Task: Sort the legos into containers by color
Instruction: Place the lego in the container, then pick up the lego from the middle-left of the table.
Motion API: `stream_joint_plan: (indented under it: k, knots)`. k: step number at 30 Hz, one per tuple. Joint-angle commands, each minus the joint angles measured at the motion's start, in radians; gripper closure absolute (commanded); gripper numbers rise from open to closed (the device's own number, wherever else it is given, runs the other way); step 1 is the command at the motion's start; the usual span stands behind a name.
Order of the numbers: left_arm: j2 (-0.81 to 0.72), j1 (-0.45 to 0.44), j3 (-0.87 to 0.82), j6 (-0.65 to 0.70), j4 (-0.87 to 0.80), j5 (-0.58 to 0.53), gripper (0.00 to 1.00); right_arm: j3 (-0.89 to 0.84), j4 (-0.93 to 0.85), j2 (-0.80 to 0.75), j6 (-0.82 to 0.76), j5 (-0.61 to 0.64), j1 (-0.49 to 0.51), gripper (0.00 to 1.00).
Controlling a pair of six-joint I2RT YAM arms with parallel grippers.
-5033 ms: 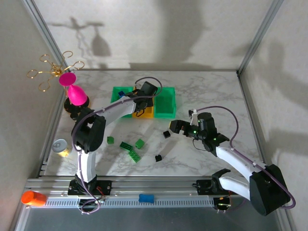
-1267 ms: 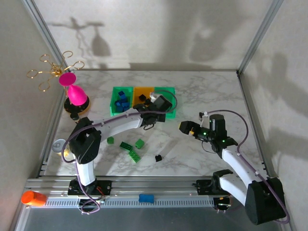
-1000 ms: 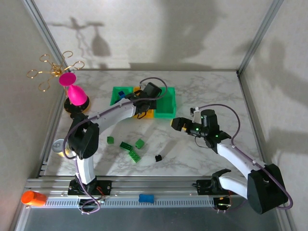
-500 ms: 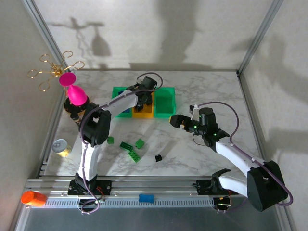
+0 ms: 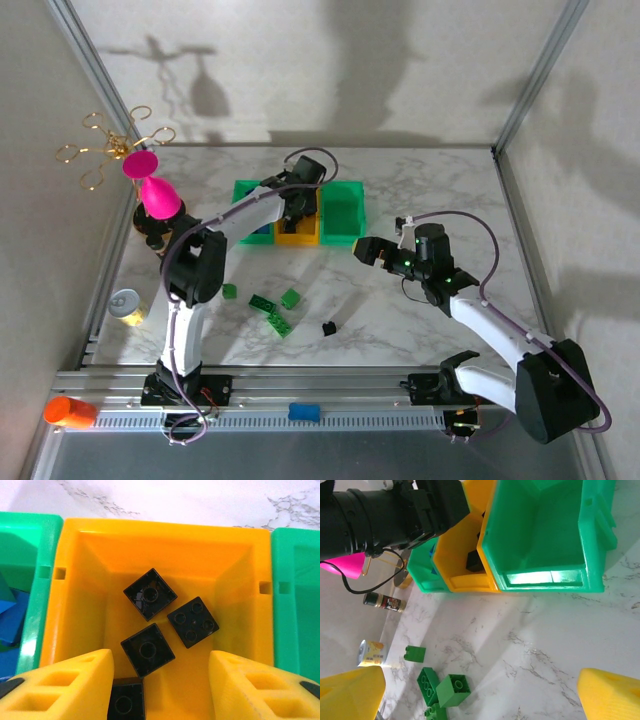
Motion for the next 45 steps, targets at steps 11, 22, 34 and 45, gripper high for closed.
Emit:
stream_joint_plan:
  k: [11,22,34,45]
  knots:
    - [-0.446,-0.18,-0.418,-0.114,0.041,0.034,0.47,-0.055,-0.145,-0.092,-0.045,0.071,0.005,0.01]
    - [-0.557,-0.492,-0.648,-0.36,0.004,0.045,0.45,-0.137,-0.243,-0.168,-0.063,0.052,0.004,0.01]
    - [-0.442,-0.661,-0.693,-0.502,0.043,0.114,0.38,-0.193,-0.221,-0.196,-0.037,0.042,0.003,0.01]
    - [-0.334,-0.682,-0.707,-0.547,0.095,0.132,0.4,-0.212,-0.204,-0.205,-0.033,0.053,0.003,0.01]
